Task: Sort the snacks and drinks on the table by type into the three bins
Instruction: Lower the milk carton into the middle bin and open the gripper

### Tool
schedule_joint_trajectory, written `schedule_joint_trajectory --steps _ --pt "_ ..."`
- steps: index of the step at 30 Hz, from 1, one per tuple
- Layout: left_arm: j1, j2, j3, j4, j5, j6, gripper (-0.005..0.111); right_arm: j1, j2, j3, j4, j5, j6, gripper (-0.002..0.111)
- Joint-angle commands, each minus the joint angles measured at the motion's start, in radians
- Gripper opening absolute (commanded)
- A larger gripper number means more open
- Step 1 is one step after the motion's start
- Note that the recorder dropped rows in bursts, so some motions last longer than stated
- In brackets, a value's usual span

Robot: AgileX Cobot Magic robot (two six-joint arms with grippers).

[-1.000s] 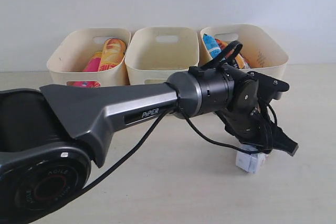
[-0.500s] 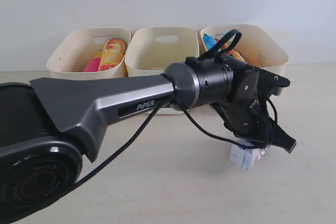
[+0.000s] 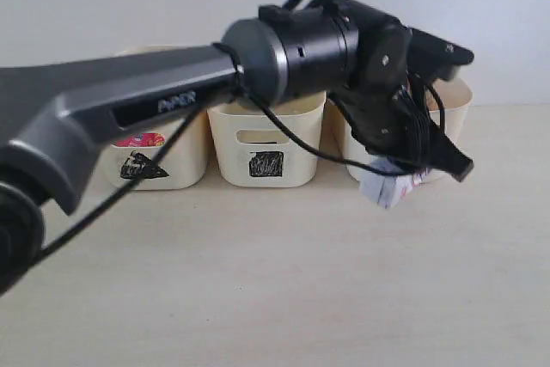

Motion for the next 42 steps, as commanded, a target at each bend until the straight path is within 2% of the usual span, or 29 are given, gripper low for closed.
schedule_joint_trajectory --steps 1,10,16,19,35,38,42 --pt "0.049 -0.097 -0.003 0.015 -0.034 0.004 0.004 -0.003 -0.004 0.004 -0.002 -0.007 0.0 0.0" --pt "0.175 -0.155 -0.003 0.059 -0.095 -0.001 0.004 -0.003 -0.004 0.004 -0.002 -0.007 0.0 0.0" --pt "0.193 -0.147 -0.003 0.346 -0.105 -0.127 0.004 -0.003 -0.004 0.004 -0.002 -0.007 0.0 0.0" --pt "0.195 -0.139 -0.003 0.433 -0.105 -0.155 0.004 -0.003 -0.004 0.004 -0.002 -0.007 0.0 0.0" --pt "0.268 -0.017 -0.003 0.456 -0.177 -0.266 0.004 -0.003 -0.004 0.004 -0.002 -0.006 0.0 0.0" --pt "0.27 -0.005 -0.003 0.456 -0.179 -0.266 0.017 -0.003 -0.004 0.004 -0.002 -0.006 0.0 0.0" --pt "0.27 0.004 -0.003 0.456 -0.179 -0.266 0.049 -0.003 -0.004 0.004 -0.002 -0.006 0.0 0.0"
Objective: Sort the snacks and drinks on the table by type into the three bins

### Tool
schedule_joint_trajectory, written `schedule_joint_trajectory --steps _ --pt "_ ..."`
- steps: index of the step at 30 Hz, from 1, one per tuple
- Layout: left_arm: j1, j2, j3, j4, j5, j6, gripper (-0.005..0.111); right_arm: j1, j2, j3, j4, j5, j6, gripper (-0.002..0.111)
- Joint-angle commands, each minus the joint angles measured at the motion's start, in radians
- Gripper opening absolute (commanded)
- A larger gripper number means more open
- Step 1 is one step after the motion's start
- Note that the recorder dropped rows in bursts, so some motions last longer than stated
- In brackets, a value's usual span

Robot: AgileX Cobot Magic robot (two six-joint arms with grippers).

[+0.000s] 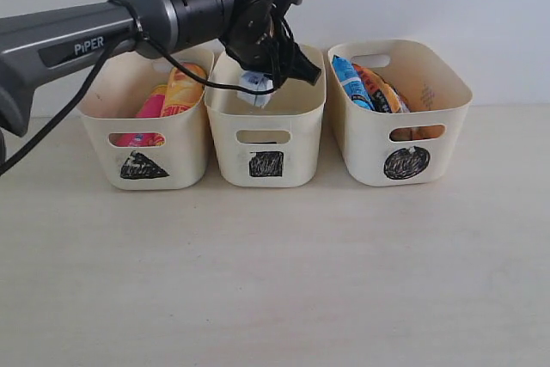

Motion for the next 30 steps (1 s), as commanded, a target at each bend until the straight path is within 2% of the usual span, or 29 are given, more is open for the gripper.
schedule_joint_trajectory --steps 1,3,5,12,14,16,22,26,30 --pt "0.002 -0.002 -0.005 0.013 -0.031 -0.011 0.057 -0.003 -0.004 0.004 -0.002 -0.006 -0.002 0.0" --pt "0.002 -0.002 -0.005 0.013 -0.031 -0.011 0.067 -0.003 -0.004 0.004 -0.002 -0.006 -0.002 0.0" --pt "0.002 -0.002 -0.005 0.013 -0.023 -0.011 0.072 -0.003 -0.004 0.004 -0.002 -0.006 -0.002 0.0" --pt "0.002 -0.022 -0.005 0.008 0.056 -0.011 0.07 -0.003 -0.004 0.004 -0.002 -0.006 -0.002 0.0" --pt "0.002 -0.04 -0.005 0.006 0.098 -0.003 0.064 -0.003 -0.004 0.004 -0.002 -0.006 -0.002 0.0" --pt "0.002 -0.061 -0.005 -0.02 0.143 0.027 0.052 -0.003 -0.004 0.004 -0.002 -0.006 -0.002 0.0" --pt "-0.007 -0.13 -0.005 -0.179 0.274 0.244 0.005 -0.003 -0.004 0.004 -0.002 -0.006 -0.002 0.0" --pt "-0.021 -0.184 0.002 -0.228 0.362 0.291 0.004 -0.003 -0.004 0.004 -0.002 -0.006 -0.002 0.0" --pt "-0.028 -0.256 0.082 -0.236 0.436 0.312 0.004 -0.003 -0.004 0.004 -0.002 -0.006 -0.002 0.0"
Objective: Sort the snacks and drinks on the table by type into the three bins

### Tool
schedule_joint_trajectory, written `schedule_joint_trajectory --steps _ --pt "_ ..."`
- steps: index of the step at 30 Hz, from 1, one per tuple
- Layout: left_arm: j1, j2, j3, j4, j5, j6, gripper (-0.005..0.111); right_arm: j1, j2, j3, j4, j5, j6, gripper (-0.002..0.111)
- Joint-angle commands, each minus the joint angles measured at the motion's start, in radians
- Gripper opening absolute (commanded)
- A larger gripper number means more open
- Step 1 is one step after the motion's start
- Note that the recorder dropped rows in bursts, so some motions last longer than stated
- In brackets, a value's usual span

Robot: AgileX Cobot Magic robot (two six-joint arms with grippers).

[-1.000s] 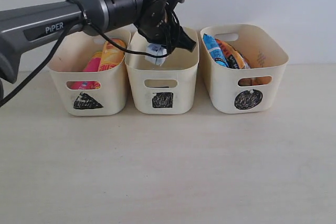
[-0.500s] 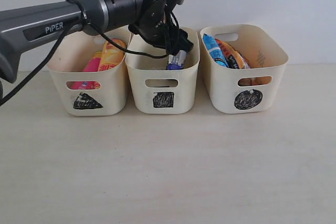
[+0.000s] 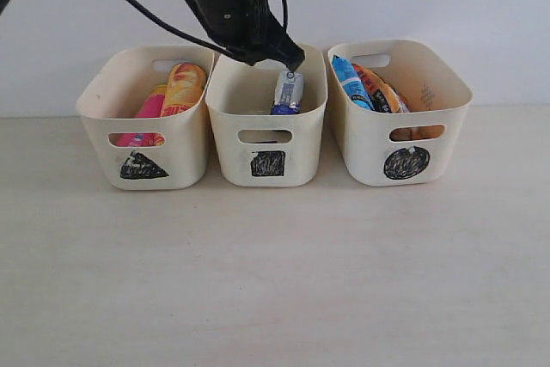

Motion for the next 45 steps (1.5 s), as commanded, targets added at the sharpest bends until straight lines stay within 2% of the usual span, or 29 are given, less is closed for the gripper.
schedule_joint_trajectory --steps 1,5,14,22,27,32,34,37,40,43,45 --pt "-0.01 -0.086 0.089 -0.024 0.077 0.023 0.004 -0.003 -0.004 0.004 -0.002 -0.006 -0.002 0.0" --pt "-0.01 -0.199 0.263 -0.07 0.038 0.023 0.004 -0.003 -0.004 0.004 -0.002 -0.006 -0.002 0.0" --pt "-0.01 -0.506 0.7 -0.169 -0.264 -0.007 0.004 -0.003 -0.004 0.004 -0.002 -0.006 -0.002 0.0" --pt "-0.01 -0.731 0.997 -0.257 -0.477 -0.007 0.004 -0.003 -0.004 0.004 -0.002 -0.006 -0.002 0.0" --pt "-0.01 -0.827 1.127 -0.339 -0.523 -0.007 0.004 -0.003 -0.004 0.004 -0.002 -0.006 -0.002 0.0" --pt "-0.01 -0.88 1.17 -0.365 -0.369 -0.031 0.004 -0.003 -0.004 0.004 -0.002 -0.006 -0.002 0.0" --pt "-0.01 -0.882 1.17 -0.387 -0.353 -0.053 0.004 -0.003 -0.004 0.004 -0.002 -0.006 -0.002 0.0" --pt "-0.01 -0.896 1.188 -0.374 -0.427 0.034 0.004 -0.003 -0.004 0.004 -0.002 -0.008 -0.002 0.0" --pt "-0.01 -0.928 1.221 -0.376 -0.463 0.041 0.004 -0.003 -0.004 0.004 -0.002 -0.008 -0.002 0.0" --pt "-0.01 -1.097 1.357 -0.378 -0.629 0.091 0.004 -0.003 -0.004 0.004 -0.002 -0.008 -0.002 0.0" --pt "-0.008 -1.227 1.436 -0.353 -0.673 0.124 0.004 -0.003 -0.004 0.004 -0.002 -0.008 -0.002 0.0"
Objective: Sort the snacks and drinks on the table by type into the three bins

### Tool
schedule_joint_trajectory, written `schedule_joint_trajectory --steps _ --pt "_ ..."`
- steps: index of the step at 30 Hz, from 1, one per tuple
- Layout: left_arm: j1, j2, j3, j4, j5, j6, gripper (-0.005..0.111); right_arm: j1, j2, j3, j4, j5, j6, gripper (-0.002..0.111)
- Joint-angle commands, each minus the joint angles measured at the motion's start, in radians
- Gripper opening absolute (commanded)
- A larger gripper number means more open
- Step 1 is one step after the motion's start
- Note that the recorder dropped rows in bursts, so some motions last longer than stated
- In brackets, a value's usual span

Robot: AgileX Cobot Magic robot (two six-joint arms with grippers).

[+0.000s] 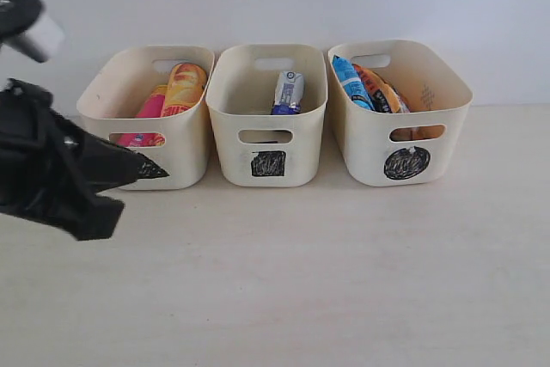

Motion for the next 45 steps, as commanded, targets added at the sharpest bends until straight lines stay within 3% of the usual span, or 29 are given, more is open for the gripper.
schedule_joint_trajectory --steps 1,9,17,27,37,45 --pt "0.002 -0.21 0.131 0.022 -0.109 0.048 0.004 -0.003 -0.004 0.004 -0.002 -0.008 -0.002 0.0" --pt "0.188 -0.528 0.326 0.018 -0.177 0.048 0.004 -0.003 -0.004 0.004 -0.002 -0.008 -0.002 0.0" --pt "0.371 -0.679 0.496 0.007 -0.346 0.018 0.004 -0.003 -0.004 0.004 -0.002 -0.008 -0.002 0.0" --pt "0.536 -0.822 0.656 0.007 -0.403 -0.022 0.004 -0.003 -0.004 0.004 -0.002 -0.008 -0.002 0.0" --pt "0.566 -0.994 0.769 0.007 -0.4 -0.06 0.004 -0.003 -0.004 0.004 -0.002 -0.008 -0.002 0.0" --pt "0.566 -1.02 0.773 0.007 -0.367 -0.06 0.004 -0.003 -0.004 0.004 -0.002 -0.008 -0.002 0.0"
